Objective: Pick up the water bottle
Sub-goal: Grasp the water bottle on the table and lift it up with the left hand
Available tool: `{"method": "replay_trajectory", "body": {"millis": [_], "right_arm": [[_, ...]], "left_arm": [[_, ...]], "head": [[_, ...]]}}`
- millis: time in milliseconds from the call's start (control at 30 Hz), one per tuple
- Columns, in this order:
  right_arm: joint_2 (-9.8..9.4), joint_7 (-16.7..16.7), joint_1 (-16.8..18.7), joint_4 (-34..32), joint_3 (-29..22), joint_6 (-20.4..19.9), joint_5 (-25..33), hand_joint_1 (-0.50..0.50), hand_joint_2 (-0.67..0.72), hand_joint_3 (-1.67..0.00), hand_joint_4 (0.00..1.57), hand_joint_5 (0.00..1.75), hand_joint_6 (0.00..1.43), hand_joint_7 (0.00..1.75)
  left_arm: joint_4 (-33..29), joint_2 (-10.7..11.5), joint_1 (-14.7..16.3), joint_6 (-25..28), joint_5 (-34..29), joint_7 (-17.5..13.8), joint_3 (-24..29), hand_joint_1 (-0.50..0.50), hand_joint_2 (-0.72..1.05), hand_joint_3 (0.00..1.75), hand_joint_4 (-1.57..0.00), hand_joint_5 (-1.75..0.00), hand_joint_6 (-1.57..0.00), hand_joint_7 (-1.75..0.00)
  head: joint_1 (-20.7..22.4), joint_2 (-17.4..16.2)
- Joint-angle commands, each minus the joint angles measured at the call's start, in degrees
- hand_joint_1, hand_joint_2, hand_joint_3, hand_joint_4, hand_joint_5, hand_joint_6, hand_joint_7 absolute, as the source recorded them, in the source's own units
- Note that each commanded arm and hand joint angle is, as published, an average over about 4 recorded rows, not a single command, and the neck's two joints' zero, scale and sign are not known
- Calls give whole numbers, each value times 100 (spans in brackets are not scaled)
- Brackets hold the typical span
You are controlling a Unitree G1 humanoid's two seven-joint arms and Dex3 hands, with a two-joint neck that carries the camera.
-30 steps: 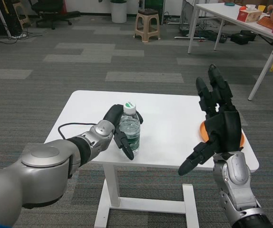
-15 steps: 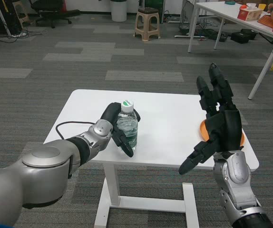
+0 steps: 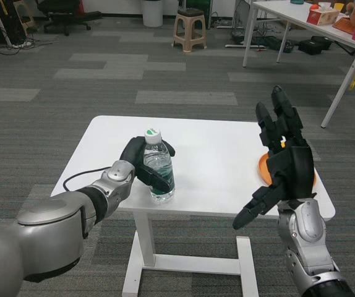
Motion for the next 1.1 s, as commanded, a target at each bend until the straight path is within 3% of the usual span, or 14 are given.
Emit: {"method": "replay_trajectory", "body": {"millis": [33, 167, 400, 533, 667, 733, 1100], "right_arm": [[2, -19, 72, -67, -68, -44, 27, -12, 72, 0, 11, 0, 0, 0], [2, -19, 78, -67, -68, -44, 27, -12, 72, 0, 11, 0, 0, 0], [2, -19, 142, -89, -99, -44, 27, -12, 72, 0, 11, 0, 0, 0], [2, -19, 173, -94, -112, -44, 27, -12, 72, 0, 11, 0, 0, 0], [2, -19, 188, -94, -123, -44, 27, -12, 72, 0, 11, 0, 0, 0], [2, -19, 193, -94, -128, -44, 27, -12, 72, 0, 11, 0, 0, 0], [2, -19, 201, -94, -130, -44, 27, -12, 72, 0, 11, 0, 0, 0]], "left_arm": [[11, 136, 90, -149, -6, -267, 216, 50, -28, 9, -157, -175, -141, -105], [0, 209, 79, -149, 115, -524, 370, 50, -28, 9, -157, -175, -139, -105], [-194, 345, 136, -327, 1104, -705, 1240, 50, -28, 9, -157, -175, -137, -112], [-763, 475, 279, -259, 2987, -702, 2817, 50, -28, 9, -157, -175, -136, -112], [-1721, 508, 595, 299, 4844, -744, 4507, 50, -28, 9, -157, -175, -136, -112], [-2152, 536, 701, 499, 5252, -795, 4879, 50, -28, 9, -157, -175, -136, -112], [-3208, 661, 953, 967, 5338, -1017, 5538, 50, -28, 9, -157, -175, -137, -112]], "head": [[-2, -22], [5, -47], [25, -84], [48, -69], [56, -64], [56, -64], [249, 97]]}}
